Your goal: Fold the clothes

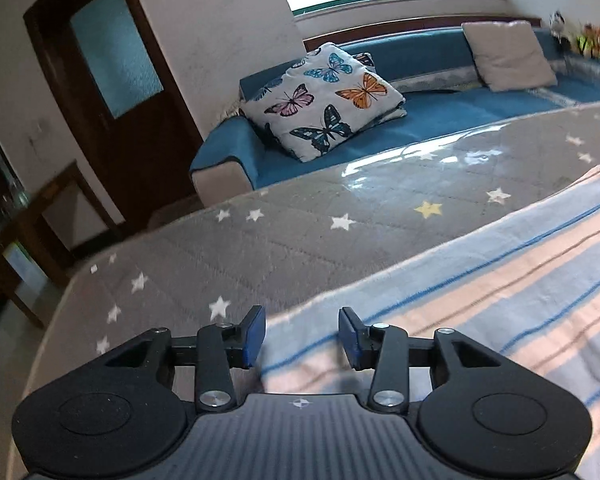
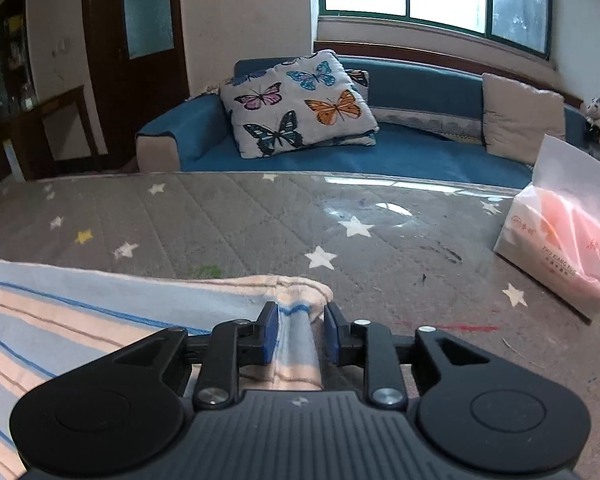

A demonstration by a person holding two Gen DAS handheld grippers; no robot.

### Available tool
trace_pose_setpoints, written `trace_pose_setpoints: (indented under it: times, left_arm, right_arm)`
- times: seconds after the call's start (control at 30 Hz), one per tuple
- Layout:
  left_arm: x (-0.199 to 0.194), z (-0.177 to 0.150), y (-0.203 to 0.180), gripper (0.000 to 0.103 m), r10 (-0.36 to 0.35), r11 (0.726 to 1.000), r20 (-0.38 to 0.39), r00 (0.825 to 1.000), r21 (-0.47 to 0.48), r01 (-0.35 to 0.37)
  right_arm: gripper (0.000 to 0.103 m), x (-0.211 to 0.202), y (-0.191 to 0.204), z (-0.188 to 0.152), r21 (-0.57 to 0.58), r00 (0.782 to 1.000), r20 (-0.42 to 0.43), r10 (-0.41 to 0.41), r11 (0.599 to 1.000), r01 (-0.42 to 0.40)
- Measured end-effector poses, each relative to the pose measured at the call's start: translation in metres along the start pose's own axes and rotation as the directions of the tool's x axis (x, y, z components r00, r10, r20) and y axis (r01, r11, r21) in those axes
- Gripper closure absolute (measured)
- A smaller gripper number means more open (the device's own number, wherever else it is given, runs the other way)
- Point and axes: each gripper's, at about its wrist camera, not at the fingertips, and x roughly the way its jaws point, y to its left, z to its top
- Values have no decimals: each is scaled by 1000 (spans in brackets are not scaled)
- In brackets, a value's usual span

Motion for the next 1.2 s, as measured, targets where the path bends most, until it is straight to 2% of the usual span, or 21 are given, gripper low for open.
trace_pose_setpoints:
  times: [0.07,0.17,0.33,0.4,0.47,0.6,0.73,0.83,0.87,0.93,0.97,1.03,1.1,1.13,1.17,1.2]
  left_arm:
    - [0,-4,4,59,-31,999,-24,999,-19,30]
    - [6,-8,4,59,-3,999,-63,998,-35,1]
    - [20,-7,19,60,-34,992,-95,995,-124,22]
    - [22,-6,22,72,-77,987,-95,993,-149,62]
    - [25,-5,23,98,-113,982,-87,990,-162,98]
    - [19,-3,14,102,-67,993,-37,997,-103,63]
    - [5,2,9,102,-35,997,59,998,-61,38]
    - [11,4,4,102,-8,1000,87,996,0,8]
    - [17,3,3,102,0,1000,64,998,14,0]
    - [33,1,7,98,-10,1000,-17,1000,-11,10]
    - [38,-2,11,98,8,1000,-36,999,-28,-9]
    - [36,-5,20,96,27,997,-42,999,-66,-29]
    - [30,-8,28,92,13,995,-55,998,-93,-18]
    - [24,-9,30,88,17,996,-52,999,-91,-22]
    - [17,-11,31,72,27,996,-47,999,-88,-31]
    - [10,-14,32,62,28,995,-45,999,-91,-32]
  right_arm:
    - [77,2,2,0,-10,1000,-5,9,1000,-9]
    - [77,9,6,-1,-18,1000,-23,14,1000,-15]
    - [80,11,8,-1,-24,1000,-14,10,1000,-10]
    - [84,11,8,0,-27,1000,-14,7,1000,-8]
    - [89,12,8,1,-24,1000,-13,6,1000,-6]
    - [97,11,11,1,-28,1000,-7,6,1000,-7]
    - [97,3,13,2,-37,999,43,-15,999,16]
    - [97,5,12,3,-37,998,52,-34,999,36]
    - [97,7,12,3,-31,998,44,-41,999,42]
    - [96,14,11,1,-30,999,18,-44,999,44]
    - [95,15,9,0,-28,999,21,-42,999,43]
    - [90,13,8,2,-30,999,11,-40,999,40]
    - [87,10,6,3,-26,999,0,-32,999,32]
    - [87,8,5,4,-30,1000,-4,-29,999,29]
    - [83,5,6,4,-36,1000,-7,-28,999,27]
    - [75,2,6,4,-36,1000,-8,-28,999,27]
